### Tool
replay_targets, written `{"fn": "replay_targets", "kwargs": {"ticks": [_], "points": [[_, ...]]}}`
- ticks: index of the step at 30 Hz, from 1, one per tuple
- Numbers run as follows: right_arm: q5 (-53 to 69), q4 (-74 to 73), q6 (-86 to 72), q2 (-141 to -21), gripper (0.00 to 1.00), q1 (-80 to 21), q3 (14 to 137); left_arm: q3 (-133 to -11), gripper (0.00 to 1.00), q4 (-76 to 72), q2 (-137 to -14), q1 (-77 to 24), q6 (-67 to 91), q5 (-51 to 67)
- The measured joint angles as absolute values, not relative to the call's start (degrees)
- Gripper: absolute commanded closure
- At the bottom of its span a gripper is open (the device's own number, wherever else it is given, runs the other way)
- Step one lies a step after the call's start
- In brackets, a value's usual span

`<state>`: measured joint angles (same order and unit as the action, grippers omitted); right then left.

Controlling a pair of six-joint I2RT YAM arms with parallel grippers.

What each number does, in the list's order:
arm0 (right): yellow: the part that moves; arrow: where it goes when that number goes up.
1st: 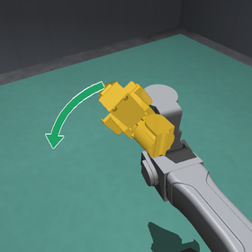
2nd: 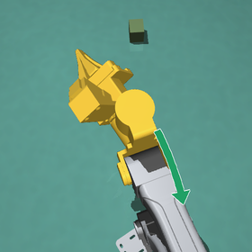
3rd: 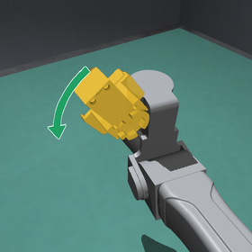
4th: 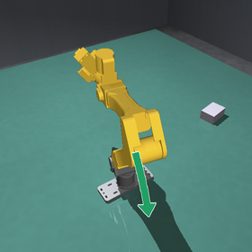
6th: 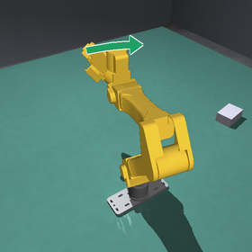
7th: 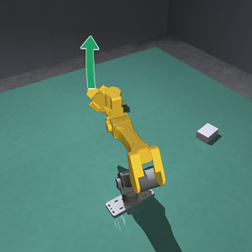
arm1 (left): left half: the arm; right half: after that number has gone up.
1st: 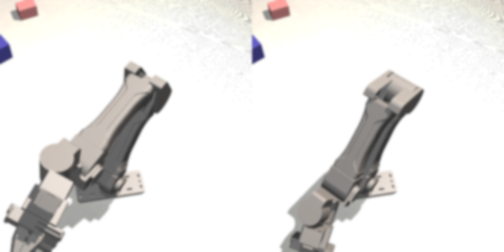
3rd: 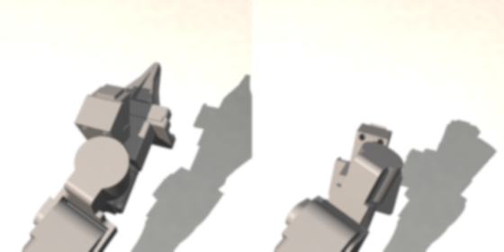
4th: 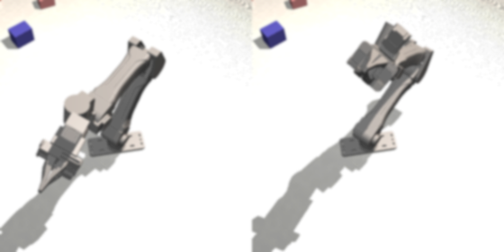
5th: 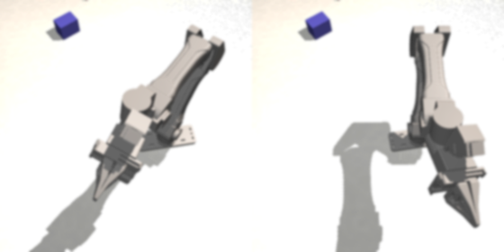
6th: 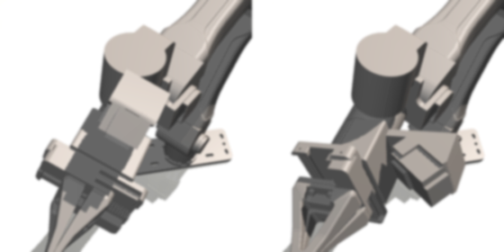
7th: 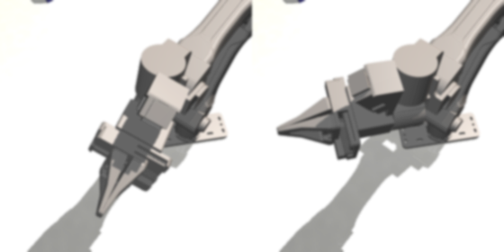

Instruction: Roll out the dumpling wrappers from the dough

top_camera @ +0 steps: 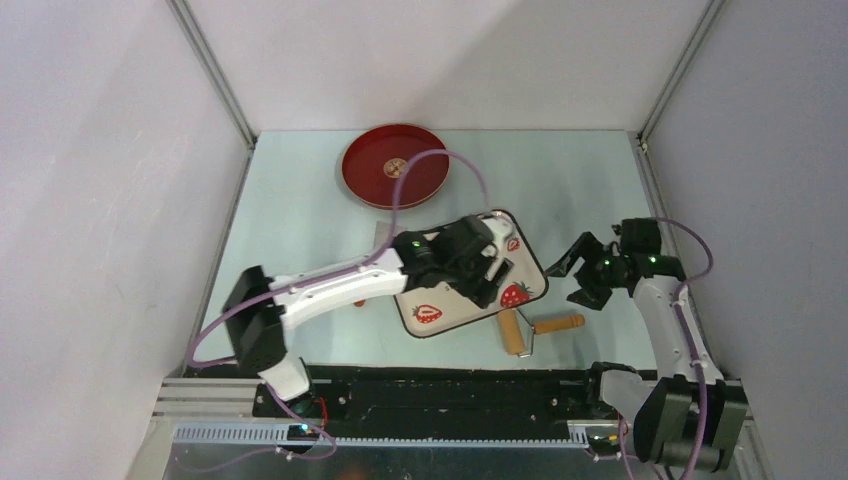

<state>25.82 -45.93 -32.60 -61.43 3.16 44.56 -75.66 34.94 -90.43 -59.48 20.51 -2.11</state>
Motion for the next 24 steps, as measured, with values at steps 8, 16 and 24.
{"fn": "replay_targets", "kwargs": {"ticks": [8, 16, 24], "points": [[31.9, -46.3, -29.1, -55.8, 0.18, 22.1, 38.5, -91.0, 0.16, 34.7, -106.6, -67.5, 9.8, -2.8], [37.1, -44.7, -26.8, -60.4, 0.2, 32.5, 37.9, -100.6, 0.19, 34.9, -117.8, -69.8, 4.8, -1.9], [38.7, -42.5, -26.0, -64.0, 0.2, 38.3, 37.8, -105.4, 0.25, 35.3, -126.3, -70.0, 2.3, 0.1]]}}
